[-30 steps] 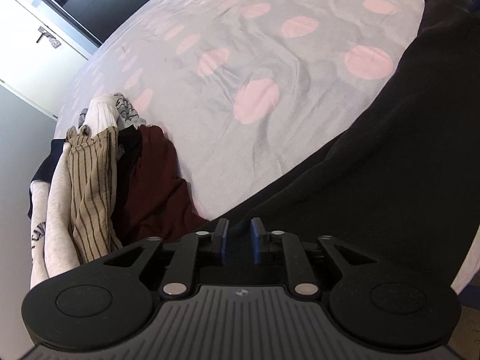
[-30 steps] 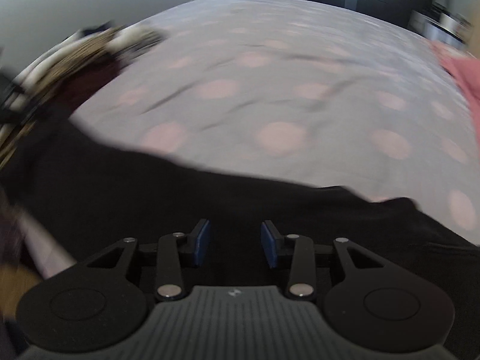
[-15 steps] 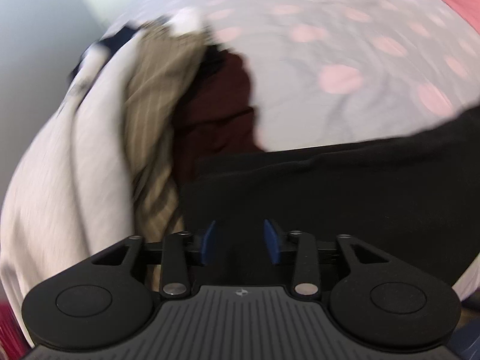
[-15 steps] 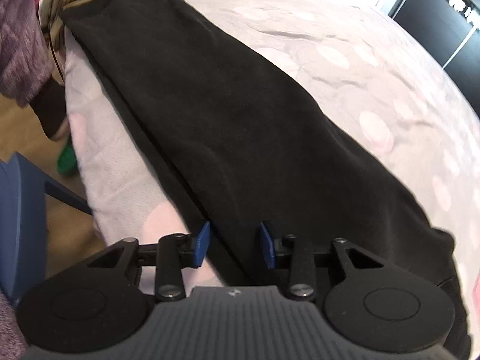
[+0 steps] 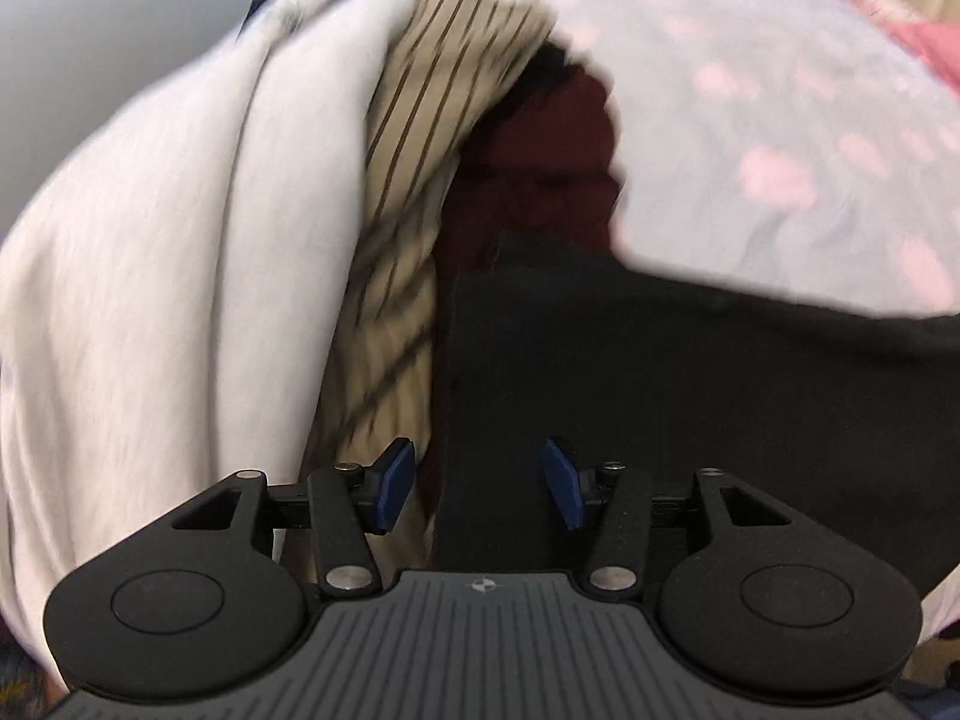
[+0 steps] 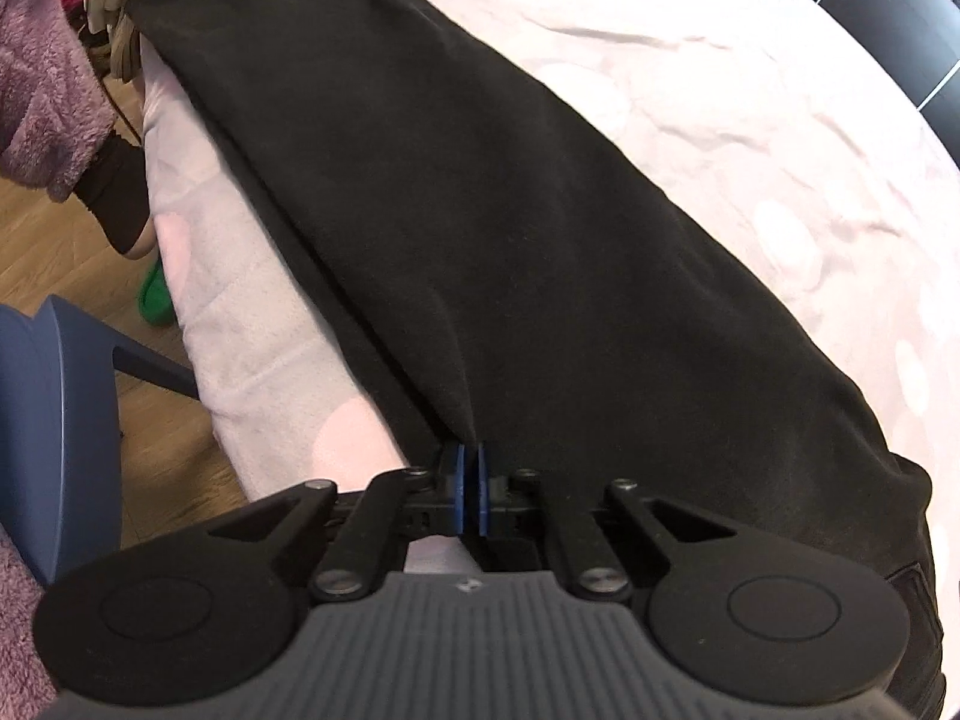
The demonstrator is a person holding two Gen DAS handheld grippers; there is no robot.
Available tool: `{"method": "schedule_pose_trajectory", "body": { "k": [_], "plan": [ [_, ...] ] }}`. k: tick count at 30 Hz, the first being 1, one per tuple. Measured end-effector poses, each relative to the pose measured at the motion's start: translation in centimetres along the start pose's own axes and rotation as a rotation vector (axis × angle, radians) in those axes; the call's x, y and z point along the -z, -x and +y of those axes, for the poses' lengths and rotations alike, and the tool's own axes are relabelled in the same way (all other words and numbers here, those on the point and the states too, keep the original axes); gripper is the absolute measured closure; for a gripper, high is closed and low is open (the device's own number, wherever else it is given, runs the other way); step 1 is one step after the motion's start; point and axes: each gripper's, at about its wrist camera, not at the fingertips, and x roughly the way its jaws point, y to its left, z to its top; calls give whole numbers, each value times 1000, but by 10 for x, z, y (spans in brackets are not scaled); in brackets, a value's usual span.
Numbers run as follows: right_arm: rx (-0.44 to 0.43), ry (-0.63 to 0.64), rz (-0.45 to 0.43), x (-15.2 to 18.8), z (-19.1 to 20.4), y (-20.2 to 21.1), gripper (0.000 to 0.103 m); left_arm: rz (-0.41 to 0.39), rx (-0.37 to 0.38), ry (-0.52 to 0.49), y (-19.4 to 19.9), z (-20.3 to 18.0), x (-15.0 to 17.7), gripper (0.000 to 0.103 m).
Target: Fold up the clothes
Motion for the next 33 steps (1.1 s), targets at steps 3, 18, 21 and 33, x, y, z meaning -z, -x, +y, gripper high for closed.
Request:
{"method": "schedule_pose_trajectory", "body": {
  "k": [3, 18, 21, 33],
  "plan": [
    [-55, -25, -15, -9, -8, 10, 80, -57, 9, -31, 0, -8, -10, 57],
    [-32, -5, -72, -43, -15, 12, 50, -34, 116, 220, -48, 23, -35, 95],
    [-27, -2, -61, -41, -16, 10, 50, -63, 105, 183, -39, 17, -40, 100],
    [-23, 0, -32, -41, -21, 0, 49, -84, 10, 126, -36, 4, -59, 100]
  ]
}}
